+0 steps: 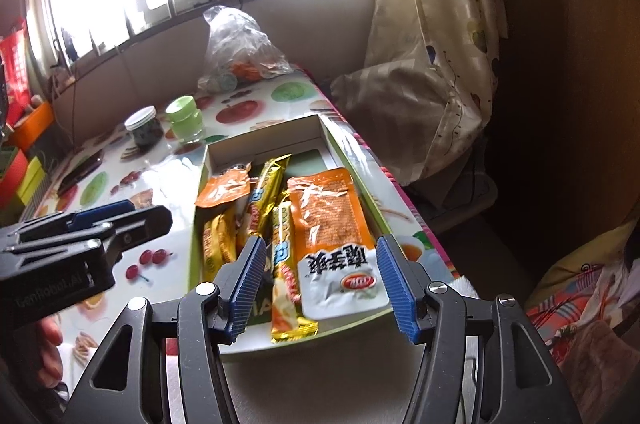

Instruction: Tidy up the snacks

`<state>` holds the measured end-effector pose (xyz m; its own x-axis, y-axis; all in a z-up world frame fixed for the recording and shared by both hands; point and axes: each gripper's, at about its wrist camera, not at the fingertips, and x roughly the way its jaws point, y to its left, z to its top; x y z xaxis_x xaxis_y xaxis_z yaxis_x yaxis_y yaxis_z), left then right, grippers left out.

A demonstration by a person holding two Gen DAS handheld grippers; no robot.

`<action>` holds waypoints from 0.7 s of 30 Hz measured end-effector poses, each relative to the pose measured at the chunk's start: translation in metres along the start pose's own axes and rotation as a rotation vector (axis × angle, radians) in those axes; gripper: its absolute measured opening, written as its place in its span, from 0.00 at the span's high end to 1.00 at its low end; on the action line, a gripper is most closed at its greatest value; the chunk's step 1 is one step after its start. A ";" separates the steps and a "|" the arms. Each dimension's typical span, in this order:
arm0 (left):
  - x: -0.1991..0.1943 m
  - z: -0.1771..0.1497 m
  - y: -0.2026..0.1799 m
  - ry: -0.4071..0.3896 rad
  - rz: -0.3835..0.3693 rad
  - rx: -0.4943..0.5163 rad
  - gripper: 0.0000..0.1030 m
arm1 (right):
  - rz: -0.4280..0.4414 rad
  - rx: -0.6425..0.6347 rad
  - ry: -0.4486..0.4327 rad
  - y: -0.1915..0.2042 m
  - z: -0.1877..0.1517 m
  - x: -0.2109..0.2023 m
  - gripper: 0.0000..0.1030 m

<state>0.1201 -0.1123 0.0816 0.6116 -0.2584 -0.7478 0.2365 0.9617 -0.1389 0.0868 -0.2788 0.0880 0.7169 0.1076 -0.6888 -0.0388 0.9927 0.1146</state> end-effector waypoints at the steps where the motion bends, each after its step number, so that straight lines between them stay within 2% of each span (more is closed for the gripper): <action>1: -0.002 -0.004 0.000 0.000 0.005 0.003 0.50 | -0.006 -0.003 -0.004 0.002 -0.002 -0.003 0.44; 14: -0.006 -0.068 0.005 0.064 0.039 0.028 0.50 | -0.047 -0.010 0.002 0.018 -0.049 -0.027 0.44; 18: -0.007 -0.082 0.003 0.056 0.058 0.048 0.50 | -0.052 -0.014 0.031 0.020 -0.063 -0.026 0.44; 21: -0.002 -0.091 0.007 0.091 0.073 0.037 0.50 | -0.059 -0.010 0.050 0.022 -0.074 -0.023 0.44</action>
<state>0.0517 -0.0967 0.0226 0.5577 -0.1764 -0.8111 0.2225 0.9732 -0.0587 0.0176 -0.2553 0.0537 0.6822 0.0517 -0.7293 -0.0053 0.9978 0.0658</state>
